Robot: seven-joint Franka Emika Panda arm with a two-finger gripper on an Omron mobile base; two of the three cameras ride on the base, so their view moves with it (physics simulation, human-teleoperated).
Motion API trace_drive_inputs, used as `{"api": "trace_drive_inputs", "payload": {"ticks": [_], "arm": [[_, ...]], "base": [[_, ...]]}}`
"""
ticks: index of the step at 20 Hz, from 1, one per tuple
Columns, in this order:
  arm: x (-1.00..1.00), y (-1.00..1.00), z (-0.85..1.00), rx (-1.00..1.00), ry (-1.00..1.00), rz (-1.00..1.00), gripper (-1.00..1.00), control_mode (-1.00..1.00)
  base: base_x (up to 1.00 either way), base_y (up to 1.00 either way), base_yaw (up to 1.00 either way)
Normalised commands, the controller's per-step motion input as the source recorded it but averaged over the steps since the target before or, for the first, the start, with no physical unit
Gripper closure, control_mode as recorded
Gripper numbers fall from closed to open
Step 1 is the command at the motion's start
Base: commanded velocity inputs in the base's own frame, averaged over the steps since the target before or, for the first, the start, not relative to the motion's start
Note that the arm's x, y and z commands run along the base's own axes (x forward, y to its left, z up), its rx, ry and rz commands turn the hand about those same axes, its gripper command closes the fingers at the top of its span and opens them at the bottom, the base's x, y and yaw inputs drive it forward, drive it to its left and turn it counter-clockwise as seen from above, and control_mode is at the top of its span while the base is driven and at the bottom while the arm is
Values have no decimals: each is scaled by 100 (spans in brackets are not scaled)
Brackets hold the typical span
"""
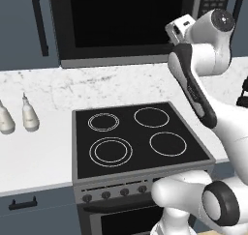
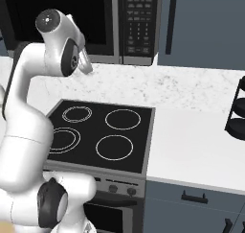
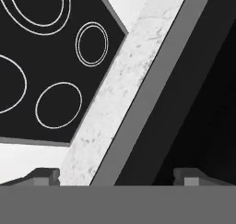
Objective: Open the microwave, place the bowl with waffle inside the microwave, then close the microwave door and turn it on.
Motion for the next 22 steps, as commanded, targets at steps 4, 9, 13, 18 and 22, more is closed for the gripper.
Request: {"api": "trace_drive_inputs", "payload": {"ticks": [4,9,13,18,22], "arm": [[-68,-95,2,34,-24,18,-100,-100],[-3,-89,3,23,-33,5,-100,-100],[-4,-48,12,10,-30,-6,-100,-100],[2,-52,19,24,-4,-2,100,-100],[32,-11,18,21,0,-1,100,-100]], "base": [[0,0,0],[0,0,0],[0,0,0],[0,0,0],[0,0,0]]}}
